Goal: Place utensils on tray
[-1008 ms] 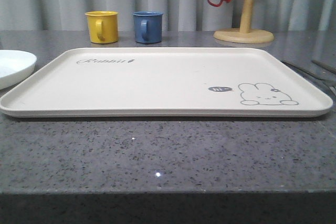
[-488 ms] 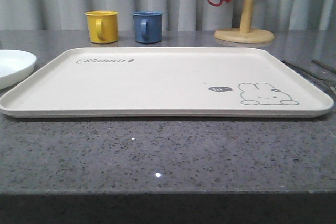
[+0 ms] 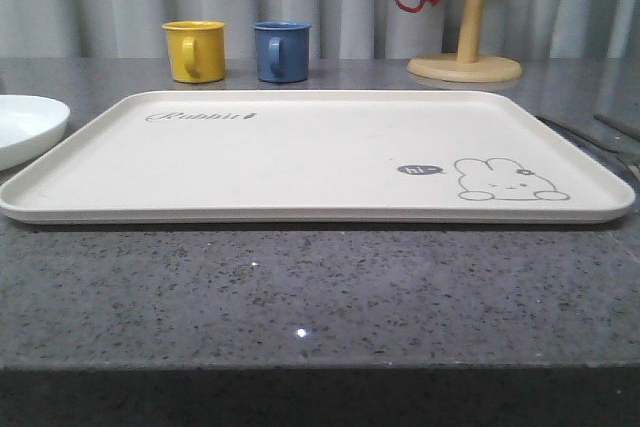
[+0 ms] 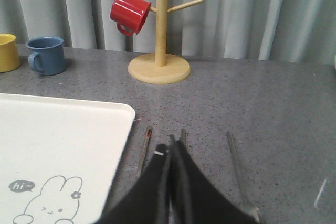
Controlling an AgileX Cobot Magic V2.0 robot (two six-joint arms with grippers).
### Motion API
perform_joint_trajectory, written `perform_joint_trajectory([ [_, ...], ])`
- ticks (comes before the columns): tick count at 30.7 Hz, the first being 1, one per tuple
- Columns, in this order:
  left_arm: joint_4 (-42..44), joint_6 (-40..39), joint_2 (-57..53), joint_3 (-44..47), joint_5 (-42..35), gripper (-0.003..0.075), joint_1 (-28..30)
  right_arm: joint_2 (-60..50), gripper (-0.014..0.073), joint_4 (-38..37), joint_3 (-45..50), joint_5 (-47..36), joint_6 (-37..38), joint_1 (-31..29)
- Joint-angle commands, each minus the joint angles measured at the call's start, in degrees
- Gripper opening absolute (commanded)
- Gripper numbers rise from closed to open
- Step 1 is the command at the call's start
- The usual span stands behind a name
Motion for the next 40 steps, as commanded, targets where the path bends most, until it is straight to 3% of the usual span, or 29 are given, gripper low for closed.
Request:
perform_joint_trajectory([
  [1, -0.6, -0.6, 0.7, -2.1, -4.3, 0.0226, 0.1, 0.8, 0.0142, 0.1, -2.2, -4.0, -0.3, -0.4],
  [5, -4.3, -0.6, 0.7, -2.1, -4.1, 0.0514, 0.1, 0.8, 0.0443, 0.1, -2.2, -4.0, -0.3, -0.4],
  [7, -6.3, -0.6, 0.7, -2.1, -4.2, 0.0563, 0.1, 0.8, 0.0545, 0.1, -2.2, -4.0, -0.3, -0.4],
  [9, -6.6, -0.6, 0.7, -2.1, -4.2, 0.0556, 0.1, 0.8, 0.0584, 0.1, -2.2, -3.9, -0.3, -0.4],
  [16, -6.6, -0.6, 1.6, -2.5, -4.2, 0.0545, 0.1, 0.8, 0.0582, 0.1, -2.2, -3.9, -0.3, -0.4],
  [22, -6.6, -0.2, 11.5, -8.0, -2.1, 0.0545, -0.4, 0.8, 0.0582, 0.1, -2.2, -3.9, -0.3, -0.4],
  [29, -5.4, 10.6, 28.5, -20.1, 16.6, 0.0545, -6.6, 0.8, 0.0582, 0.1, -2.2, -3.9, -0.3, -0.4],
  [35, -0.9, 10.6, 45.2, -32.2, 35.7, 0.0541, -9.8, 0.8, 0.0582, 0.1, -2.2, -3.9, -0.3, -0.4],
  [40, 0.0, 10.6, 57.8, -39.9, 44.7, 0.0456, -9.8, 0.8, 0.0582, 0.1, -2.2, -3.9, -0.3, -0.4],
])
